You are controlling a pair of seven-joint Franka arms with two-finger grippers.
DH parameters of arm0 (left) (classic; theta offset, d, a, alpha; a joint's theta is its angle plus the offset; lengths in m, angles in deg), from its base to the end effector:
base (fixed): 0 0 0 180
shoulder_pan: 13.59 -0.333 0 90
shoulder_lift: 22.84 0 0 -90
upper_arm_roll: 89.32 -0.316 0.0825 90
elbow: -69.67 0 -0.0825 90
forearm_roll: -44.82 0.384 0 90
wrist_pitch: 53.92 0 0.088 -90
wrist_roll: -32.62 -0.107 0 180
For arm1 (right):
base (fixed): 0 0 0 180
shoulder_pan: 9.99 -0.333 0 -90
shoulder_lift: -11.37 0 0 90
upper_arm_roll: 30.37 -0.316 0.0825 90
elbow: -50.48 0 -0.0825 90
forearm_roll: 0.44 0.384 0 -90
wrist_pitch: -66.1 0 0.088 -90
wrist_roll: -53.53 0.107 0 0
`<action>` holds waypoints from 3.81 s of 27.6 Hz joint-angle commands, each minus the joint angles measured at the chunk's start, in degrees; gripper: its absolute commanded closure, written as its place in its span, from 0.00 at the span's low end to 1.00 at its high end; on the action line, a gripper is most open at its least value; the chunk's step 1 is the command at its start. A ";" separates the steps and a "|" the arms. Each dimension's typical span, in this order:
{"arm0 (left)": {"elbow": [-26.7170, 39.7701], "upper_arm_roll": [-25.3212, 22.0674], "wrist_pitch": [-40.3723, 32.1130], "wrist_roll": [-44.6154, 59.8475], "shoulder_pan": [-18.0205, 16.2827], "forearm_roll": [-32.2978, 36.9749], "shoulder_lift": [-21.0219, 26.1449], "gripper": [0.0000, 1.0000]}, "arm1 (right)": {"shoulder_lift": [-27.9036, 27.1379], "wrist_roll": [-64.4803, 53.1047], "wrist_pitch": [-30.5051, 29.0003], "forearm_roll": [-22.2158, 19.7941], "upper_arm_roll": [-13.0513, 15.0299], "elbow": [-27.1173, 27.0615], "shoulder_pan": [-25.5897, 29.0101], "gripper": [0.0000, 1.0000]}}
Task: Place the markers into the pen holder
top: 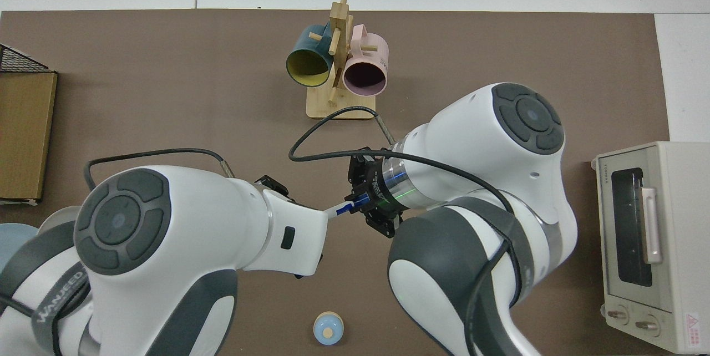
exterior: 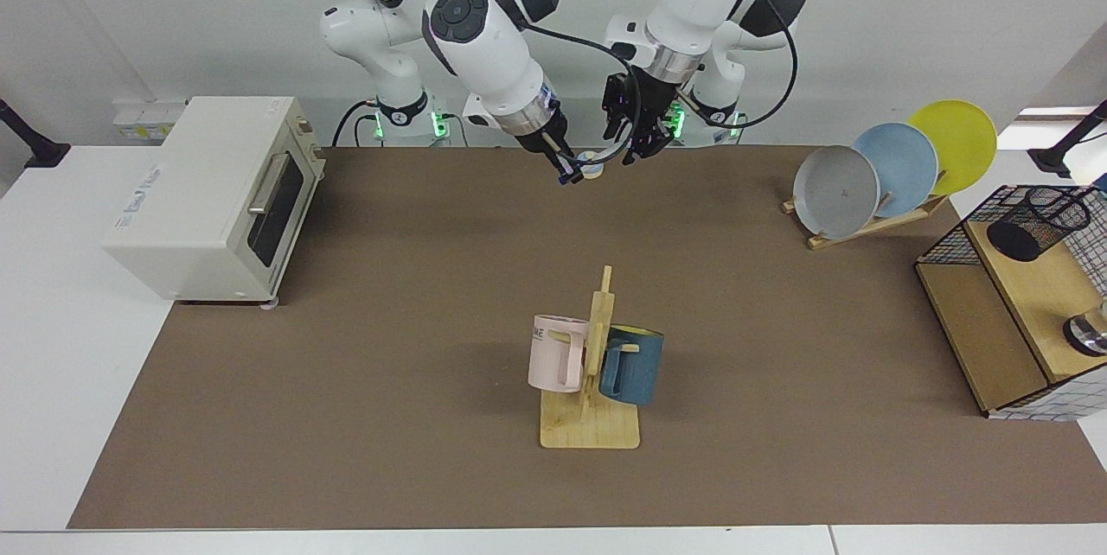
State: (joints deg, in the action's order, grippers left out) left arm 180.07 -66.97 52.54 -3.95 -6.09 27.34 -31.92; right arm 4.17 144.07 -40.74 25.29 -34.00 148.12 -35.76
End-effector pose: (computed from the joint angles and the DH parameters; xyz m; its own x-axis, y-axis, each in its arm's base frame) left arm 0.4382 -0.2915 0.5605 0.4734 -0.8585 0.1969 -0.8800 -0.4514 0.1478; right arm 0.5136 0.3257 0.5215 0.3346 -0.8401 -0.4269 -0.9294 -0.3690 -0.0024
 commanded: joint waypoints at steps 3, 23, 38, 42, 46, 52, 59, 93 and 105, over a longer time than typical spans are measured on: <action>2.01 -0.38 -0.64 0.36 -0.29 0.69 -2.17 0.86 | 0.25 1.30 1.10 0.64 -0.15 -0.35 0.37 1.00; 1.83 -0.64 -0.56 0.18 -0.47 1.57 -1.99 1.00 | 1.22 -2.21 0.93 -0.24 -0.33 -0.26 0.28 0.00; 1.83 -0.64 -0.56 -0.17 -3.10 3.94 -1.73 1.00 | 4.73 -31.54 9.88 -6.92 2.22 -0.26 4.93 0.00; 1.75 -0.73 -0.56 -0.17 -3.54 6.14 -1.64 1.00 | 4.91 -43.93 13.22 -10.07 2.31 -0.26 8.71 0.00; 1.75 -0.64 -0.56 -0.34 -5.82 8.51 -1.47 1.00 | 5.61 -59.04 16.83 -16.39 2.22 -0.35 11.96 0.00; 1.75 -0.64 -0.56 -0.69 -8.72 12.28 -1.29 1.00 | 7.28 -74.00 17.10 -22.82 2.22 -0.35 15.48 0.00; 1.22 -0.64 -2.22 -3.14 -12.68 18.87 -0.85 1.00 | 7.28 -84.30 16.48 -27.75 2.13 -0.34 19.69 0.00; -2.82 -0.82 -2.85 -29.52 -27.27 60.28 1.17 1.00 | 8.16 -83.60 15.78 -26.78 2.22 -5.36 24.89 0.00; -4.40 -0.82 9.98 -45.76 -36.93 65.20 3.28 1.00 | 8.16 -83.60 15.78 -26.78 2.22 -5.36 24.89 0.00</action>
State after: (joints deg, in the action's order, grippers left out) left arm 177.92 -68.36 58.75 -43.04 -39.50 90.66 -30.58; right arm 11.82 61.06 -24.86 -1.79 -31.15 142.52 -11.83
